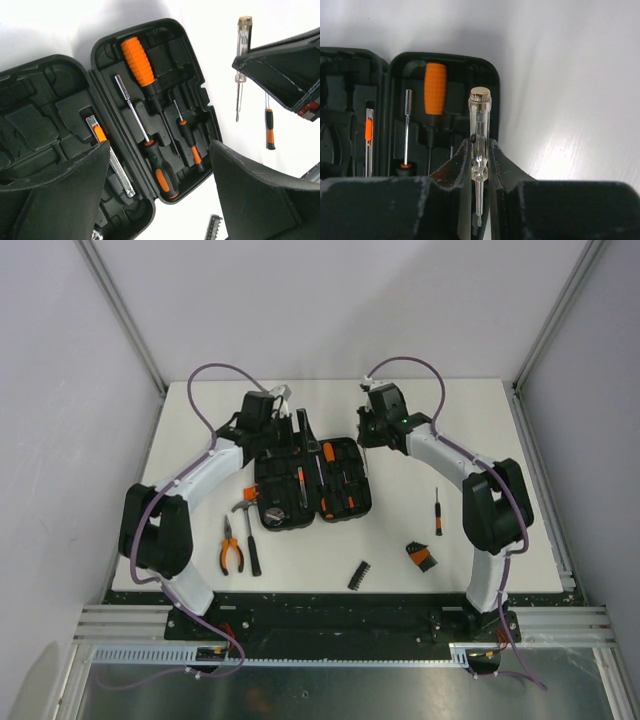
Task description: Pack the tool kit
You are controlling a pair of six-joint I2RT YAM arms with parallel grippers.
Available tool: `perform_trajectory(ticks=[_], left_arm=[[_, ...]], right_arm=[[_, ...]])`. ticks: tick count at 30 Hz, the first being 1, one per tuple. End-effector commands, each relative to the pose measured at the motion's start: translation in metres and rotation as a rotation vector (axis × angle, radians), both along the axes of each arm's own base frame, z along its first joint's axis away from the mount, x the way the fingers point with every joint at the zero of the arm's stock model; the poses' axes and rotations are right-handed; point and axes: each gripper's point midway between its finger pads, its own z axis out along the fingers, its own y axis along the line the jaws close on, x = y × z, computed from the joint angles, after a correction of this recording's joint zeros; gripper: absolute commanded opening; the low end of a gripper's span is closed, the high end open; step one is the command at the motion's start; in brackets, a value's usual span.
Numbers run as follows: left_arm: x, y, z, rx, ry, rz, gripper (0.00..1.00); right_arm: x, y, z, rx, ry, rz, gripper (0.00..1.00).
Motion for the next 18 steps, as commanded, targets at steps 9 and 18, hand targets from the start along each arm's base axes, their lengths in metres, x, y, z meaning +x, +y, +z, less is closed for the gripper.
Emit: perform_trajectory(ticks=[9, 18], left_arm=[[-0.003, 0.021, 0.013, 0.021, -0.058, 0.038, 0.84], [-0.003, 0.024, 0.012, 0.020, -0.053, 0.044, 0.84]], right_arm=[[0.024, 0.056, -0.021, -0.035, -0.019, 0.161, 0.00], [0.027, 0.053, -0.052, -0.086, 0.029, 0.127, 0.00]])
